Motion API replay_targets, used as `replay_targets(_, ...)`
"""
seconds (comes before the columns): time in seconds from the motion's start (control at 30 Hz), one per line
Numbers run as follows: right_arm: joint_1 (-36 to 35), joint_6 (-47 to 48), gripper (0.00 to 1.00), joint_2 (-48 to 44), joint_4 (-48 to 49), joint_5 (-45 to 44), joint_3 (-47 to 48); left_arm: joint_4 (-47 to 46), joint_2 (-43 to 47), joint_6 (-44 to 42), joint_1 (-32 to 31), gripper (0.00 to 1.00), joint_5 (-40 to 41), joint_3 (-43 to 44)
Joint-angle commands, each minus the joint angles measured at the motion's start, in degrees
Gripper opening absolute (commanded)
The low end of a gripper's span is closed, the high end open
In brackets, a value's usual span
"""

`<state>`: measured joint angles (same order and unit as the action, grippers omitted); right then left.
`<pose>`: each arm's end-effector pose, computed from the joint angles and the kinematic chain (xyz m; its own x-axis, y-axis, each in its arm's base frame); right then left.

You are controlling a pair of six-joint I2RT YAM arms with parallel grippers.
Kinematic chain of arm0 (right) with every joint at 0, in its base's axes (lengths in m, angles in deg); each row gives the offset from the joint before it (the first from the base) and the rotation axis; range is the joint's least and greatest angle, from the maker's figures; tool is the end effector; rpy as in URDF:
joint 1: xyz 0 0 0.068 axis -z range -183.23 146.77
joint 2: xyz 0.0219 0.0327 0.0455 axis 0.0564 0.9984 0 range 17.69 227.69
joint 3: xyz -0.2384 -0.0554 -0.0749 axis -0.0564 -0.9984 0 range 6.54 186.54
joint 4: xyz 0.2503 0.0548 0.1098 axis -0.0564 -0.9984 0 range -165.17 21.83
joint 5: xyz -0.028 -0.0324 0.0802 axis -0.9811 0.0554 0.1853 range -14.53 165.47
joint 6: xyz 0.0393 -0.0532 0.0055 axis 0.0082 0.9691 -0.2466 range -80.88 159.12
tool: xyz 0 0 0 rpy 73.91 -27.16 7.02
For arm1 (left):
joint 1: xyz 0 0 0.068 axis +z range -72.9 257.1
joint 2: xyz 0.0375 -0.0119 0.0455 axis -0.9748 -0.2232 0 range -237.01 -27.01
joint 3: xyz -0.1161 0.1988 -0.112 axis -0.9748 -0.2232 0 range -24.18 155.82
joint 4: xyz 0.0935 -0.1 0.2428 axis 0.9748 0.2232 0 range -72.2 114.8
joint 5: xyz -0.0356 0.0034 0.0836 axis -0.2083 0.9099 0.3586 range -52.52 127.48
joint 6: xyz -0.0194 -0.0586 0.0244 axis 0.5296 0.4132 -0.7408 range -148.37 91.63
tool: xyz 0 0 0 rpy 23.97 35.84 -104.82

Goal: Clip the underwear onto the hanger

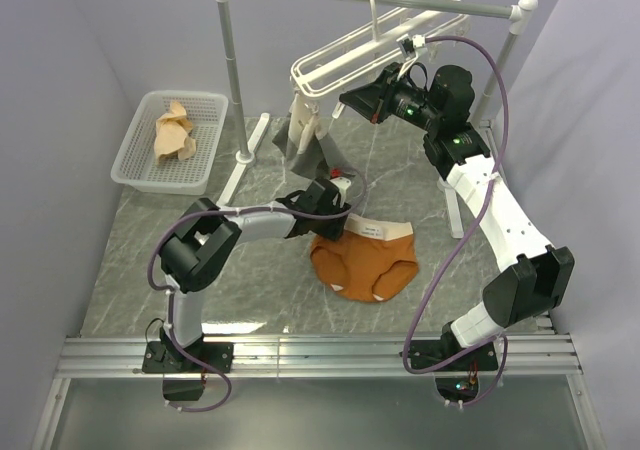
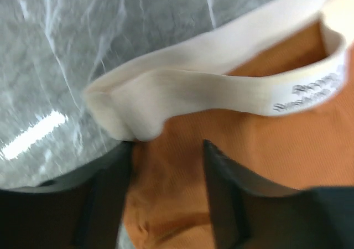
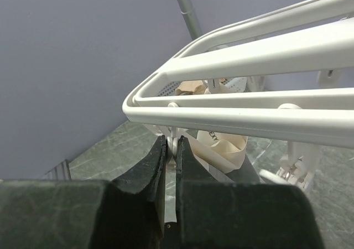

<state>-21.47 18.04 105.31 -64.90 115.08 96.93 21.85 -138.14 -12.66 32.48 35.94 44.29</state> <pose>0.3540 0.1520 0.4446 -0.2101 0.2226 -0.9520 -0.8228 0.4857 0.2951 0.3050 -0.3030 0.1170 -0.6925 0.3031 -0.6546 0.5482 0.8109 -0.2045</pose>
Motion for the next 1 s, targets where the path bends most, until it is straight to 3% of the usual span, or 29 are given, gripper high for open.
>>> replay_targets(0.0, -0.31, 1.04, 0.0, -2.54, 0.16, 0.11, -0.48, 2.45, -2.77, -1.55, -0.47, 0.51, 3.11, 1.41)
replay_targets(0.07, -0.22, 1.3, 0.0, -2.62, 0.07, 0.02, -0.74, 2.36, -3.21, -2.25, -0.64, 0.35, 3.82, 1.49)
replay_targets(0.27, -0.31, 1.48, 0.0, -2.36, 0.25, 0.29, -0.83, 1.14, -2.17, -6.64, -1.26, 0.01, 1.98, 1.94)
replay_targets(0.6, 0.4, 2.18, 0.0, -2.27, -0.28, 0.81, -1.0, -16.7, 19.79, -23.34, -4.16, 0.01, 0.75, -13.96)
replay_targets(0.77, 0.48, 2.54, 0.0, -2.8, -0.19, 1.25, -2.14, -23.55, 24.55, -29.57, -4.25, 0.0, 0.49, -17.49)
replay_targets(0.87, 0.49, 2.36, 0.0, -2.89, -0.02, 1.34, -2.5, -24.8, 25.09, -30.82, -4.42, 0.01, -1.08, -17.93)
replay_targets(0.97, 0.49, 2.19, 0.0, -2.97, 0.07, 1.34, -2.59, -16.21, 20.8, -28.9, -4.25, 0.01, -2.85, -12.59)
